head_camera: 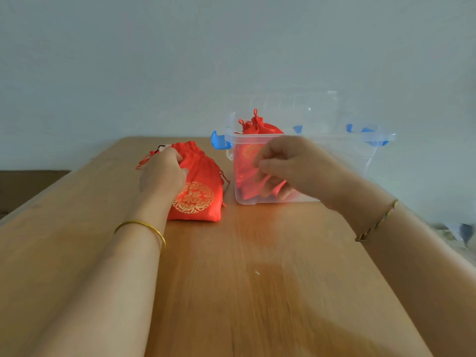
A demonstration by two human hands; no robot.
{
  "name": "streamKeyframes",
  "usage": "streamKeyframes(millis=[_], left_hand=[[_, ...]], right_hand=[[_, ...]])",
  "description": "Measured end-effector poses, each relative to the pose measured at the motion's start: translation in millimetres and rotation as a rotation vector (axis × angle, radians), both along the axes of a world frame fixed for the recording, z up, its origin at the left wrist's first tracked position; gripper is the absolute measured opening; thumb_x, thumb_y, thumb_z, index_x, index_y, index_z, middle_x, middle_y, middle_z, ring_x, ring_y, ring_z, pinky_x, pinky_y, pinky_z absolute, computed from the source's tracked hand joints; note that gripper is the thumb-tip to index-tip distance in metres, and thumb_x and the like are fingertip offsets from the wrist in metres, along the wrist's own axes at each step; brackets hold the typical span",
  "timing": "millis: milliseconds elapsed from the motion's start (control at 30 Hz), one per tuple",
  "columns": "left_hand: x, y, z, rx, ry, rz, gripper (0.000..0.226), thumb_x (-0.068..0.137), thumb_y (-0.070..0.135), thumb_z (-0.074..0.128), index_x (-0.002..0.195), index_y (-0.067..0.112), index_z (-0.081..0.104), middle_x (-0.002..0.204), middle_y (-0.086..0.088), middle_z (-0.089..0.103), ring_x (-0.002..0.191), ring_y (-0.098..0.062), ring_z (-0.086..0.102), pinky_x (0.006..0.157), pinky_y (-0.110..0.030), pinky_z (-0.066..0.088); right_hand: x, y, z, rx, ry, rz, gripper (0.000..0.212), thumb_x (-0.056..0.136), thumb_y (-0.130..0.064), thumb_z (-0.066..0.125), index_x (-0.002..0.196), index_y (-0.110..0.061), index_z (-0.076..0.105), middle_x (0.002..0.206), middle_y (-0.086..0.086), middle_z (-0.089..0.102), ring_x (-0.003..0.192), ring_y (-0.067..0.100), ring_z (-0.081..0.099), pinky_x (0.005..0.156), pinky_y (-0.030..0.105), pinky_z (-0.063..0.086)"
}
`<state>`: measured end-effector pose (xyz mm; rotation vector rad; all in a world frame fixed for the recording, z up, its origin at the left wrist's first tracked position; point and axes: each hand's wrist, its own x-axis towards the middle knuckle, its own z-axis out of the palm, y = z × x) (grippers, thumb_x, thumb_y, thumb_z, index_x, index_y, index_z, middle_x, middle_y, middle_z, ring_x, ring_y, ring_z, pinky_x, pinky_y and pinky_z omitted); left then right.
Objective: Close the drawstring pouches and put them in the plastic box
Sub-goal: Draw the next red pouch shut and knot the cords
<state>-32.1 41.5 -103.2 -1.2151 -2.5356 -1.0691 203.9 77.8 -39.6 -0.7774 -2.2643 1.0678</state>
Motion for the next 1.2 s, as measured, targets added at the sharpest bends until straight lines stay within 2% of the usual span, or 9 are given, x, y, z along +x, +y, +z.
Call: streamKeyframes(millis=[233, 333, 433, 500, 600, 767, 867, 1067, 1200], left_hand=[[5, -5, 19, -0.084, 0.162, 0.128, 0.019, 0.08, 0.004, 0.059, 0.099, 0.003, 0.06, 0.114, -0.022, 0.051, 0.101, -0.04, 0.055, 0.084, -0.046, 0.047], [12, -8, 40, -0.13, 0.181, 0.045, 0.012, 0.076, 0.002, 0.058, 0.086, 0.001, 0.064, 0.098, -0.025, 0.061, 0.092, -0.039, 0.06, 0.076, -0.04, 0.05], [22, -14, 62, -0.181, -0.02, -0.135, 0.014, 0.076, -0.005, 0.06, 0.071, 0.007, 0.057, 0.069, -0.017, 0.06, 0.055, -0.029, 0.06, 0.049, -0.025, 0.043], [29, -23, 74, -0.199, -0.184, -0.267, 0.018, 0.077, -0.007, 0.063, 0.079, 0.008, 0.054, 0.071, -0.013, 0.058, 0.049, -0.023, 0.053, 0.043, -0.021, 0.041], [42, -42, 91, -0.304, -0.29, -0.461, 0.029, 0.077, -0.012, 0.063, 0.099, 0.004, 0.055, 0.08, -0.013, 0.065, 0.055, -0.021, 0.061, 0.044, -0.027, 0.051], [66, -59, 106, -0.366, -0.3, -0.694, 0.03, 0.081, -0.008, 0.059, 0.102, 0.013, 0.061, 0.092, -0.009, 0.071, 0.075, -0.014, 0.066, 0.054, -0.022, 0.055], [84, -53, 104, -0.296, -0.332, -0.771, 0.03, 0.08, -0.007, 0.06, 0.105, 0.01, 0.062, 0.099, -0.011, 0.07, 0.084, -0.018, 0.066, 0.066, -0.027, 0.056], [104, -32, 84, -0.11, -0.509, -0.736, 0.019, 0.081, -0.007, 0.06, 0.087, 0.011, 0.061, 0.082, -0.008, 0.063, 0.062, -0.009, 0.062, 0.055, -0.02, 0.055], [96, -27, 74, -0.144, -0.525, -0.671, 0.016, 0.081, -0.005, 0.061, 0.093, 0.006, 0.061, 0.091, -0.015, 0.059, 0.067, -0.013, 0.061, 0.057, -0.022, 0.056]], right_hand=[[11, 4, -32, -0.049, 0.027, -0.034, 0.013, 0.089, 0.001, 0.047, 0.085, -0.009, 0.055, 0.075, 0.008, 0.066, 0.055, 0.014, 0.062, 0.053, 0.03, 0.051], [15, 4, -39, -0.071, 0.07, -0.048, 0.012, 0.087, 0.001, 0.048, 0.088, -0.008, 0.056, 0.08, 0.012, 0.068, 0.057, 0.016, 0.062, 0.053, 0.03, 0.051], [19, 5, -41, -0.075, 0.085, -0.069, 0.012, 0.086, 0.001, 0.05, 0.093, -0.005, 0.058, 0.086, 0.016, 0.069, 0.06, 0.016, 0.063, 0.054, 0.03, 0.052], [20, 5, -41, -0.078, 0.099, -0.077, 0.011, 0.087, 0.0, 0.051, 0.094, -0.006, 0.057, 0.087, 0.017, 0.069, 0.061, 0.017, 0.063, 0.055, 0.03, 0.052], [22, 6, -39, -0.101, 0.12, -0.073, 0.01, 0.088, -0.003, 0.052, 0.096, -0.007, 0.057, 0.089, 0.019, 0.069, 0.063, 0.019, 0.064, 0.055, 0.03, 0.052], [31, 7, -39, -0.229, 0.107, -0.014, 0.023, 0.089, -0.007, 0.053, 0.111, -0.013, 0.054, 0.094, 0.007, 0.064, 0.068, 0.018, 0.063, 0.064, 0.036, 0.055], [42, 11, -40, -0.375, 0.141, 0.067, 0.033, 0.089, -0.006, 0.051, 0.119, -0.019, 0.053, 0.096, 0.003, 0.066, 0.075, 0.022, 0.065, 0.057, 0.028, 0.052], [60, 23, -32, -0.363, 0.259, -0.027, 0.017, 0.095, -0.016, 0.049, 0.087, -0.011, 0.063, 0.073, 0.0, 0.065, 0.057, 0.012, 0.061, 0.047, 0.019, 0.045], [66, 28, -33, -0.243, 0.161, -0.112, 0.021, 0.095, -0.015, 0.047, 0.092, -0.005, 0.064, 0.08, 0.01, 0.069, 0.055, 0.011, 0.062, 0.049, 0.021, 0.043]])
